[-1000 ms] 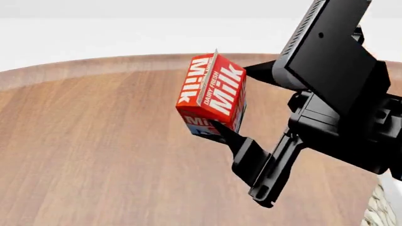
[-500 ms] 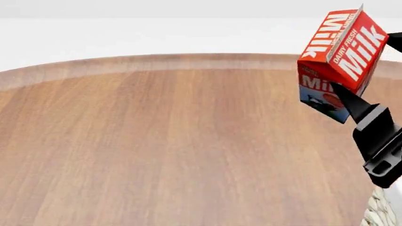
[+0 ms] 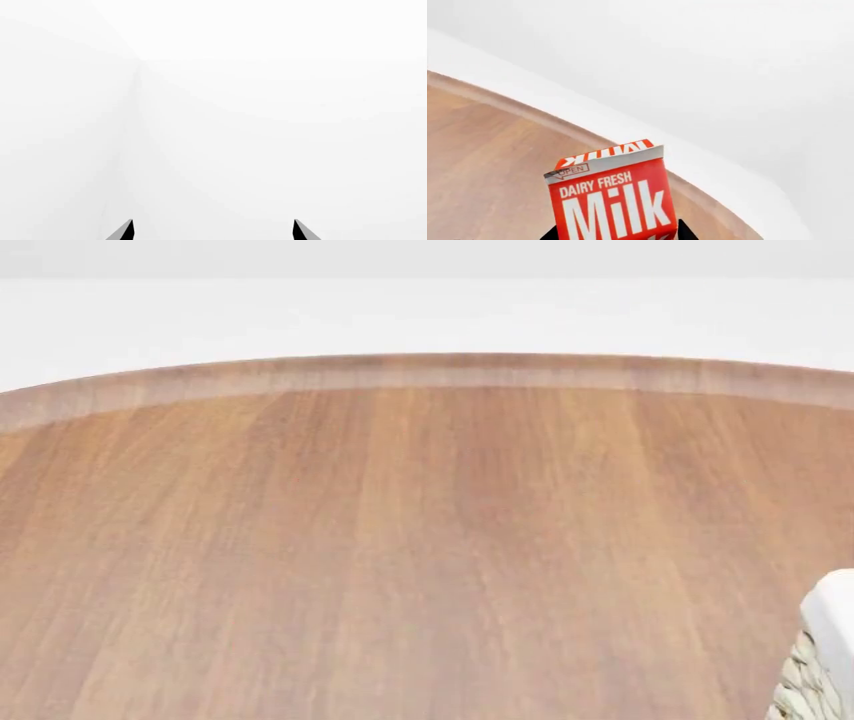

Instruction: Pick the milk and place it in the basket.

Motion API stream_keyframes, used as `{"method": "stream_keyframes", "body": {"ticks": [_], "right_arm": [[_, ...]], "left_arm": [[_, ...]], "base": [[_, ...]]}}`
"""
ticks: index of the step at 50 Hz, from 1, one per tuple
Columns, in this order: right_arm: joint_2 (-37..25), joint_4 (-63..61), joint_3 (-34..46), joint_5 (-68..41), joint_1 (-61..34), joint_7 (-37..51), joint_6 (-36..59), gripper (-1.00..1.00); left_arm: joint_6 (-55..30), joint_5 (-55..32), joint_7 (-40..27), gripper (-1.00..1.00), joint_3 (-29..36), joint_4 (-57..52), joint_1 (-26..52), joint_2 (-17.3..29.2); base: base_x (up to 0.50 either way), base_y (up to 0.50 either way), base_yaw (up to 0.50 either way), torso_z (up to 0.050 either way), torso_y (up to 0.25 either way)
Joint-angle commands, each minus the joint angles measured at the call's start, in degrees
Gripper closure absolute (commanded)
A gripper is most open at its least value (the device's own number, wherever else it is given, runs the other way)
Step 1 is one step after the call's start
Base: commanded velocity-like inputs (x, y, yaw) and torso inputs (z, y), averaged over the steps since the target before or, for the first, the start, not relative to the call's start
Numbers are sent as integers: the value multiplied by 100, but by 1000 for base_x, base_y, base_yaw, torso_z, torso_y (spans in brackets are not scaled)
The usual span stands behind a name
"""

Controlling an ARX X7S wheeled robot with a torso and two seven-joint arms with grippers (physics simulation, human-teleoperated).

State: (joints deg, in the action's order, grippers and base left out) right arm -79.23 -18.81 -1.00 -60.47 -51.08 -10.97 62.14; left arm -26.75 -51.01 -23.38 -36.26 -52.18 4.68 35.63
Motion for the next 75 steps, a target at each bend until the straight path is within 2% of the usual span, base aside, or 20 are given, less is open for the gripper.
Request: {"method": "stream_keyframes", "body": {"ticks": [1,7,22,37,58,75], "right_arm": [[-124,276,-375,256,46,538,74,100],[69,437,223,519,-485,822,434,100],[481,687,968,924,-1134,989,978,100],[719,925,1392,982,-1334,1109,1622,100],[839,1138,1395,893,-597,1150,1276,100],[730,1283,1071,721,-41,1351,1088,100]], "left_arm": [[20,13,-9,-100,26,5,-6,9],[42,40,4,-100,49,18,-17,1],[69,22,-8,-100,24,25,-49,14],[79,6,-34,-100,45,42,-41,40],[117,15,-41,-100,73,74,-50,46],[89,63,-81,-100,108,51,-77,107]], "base": [[0,0,0,0,0],[0,0,0,0,2],[0,0,0,1,1],[0,0,0,1,1],[0,0,0,0,1],[0,0,0,0,1]]}}
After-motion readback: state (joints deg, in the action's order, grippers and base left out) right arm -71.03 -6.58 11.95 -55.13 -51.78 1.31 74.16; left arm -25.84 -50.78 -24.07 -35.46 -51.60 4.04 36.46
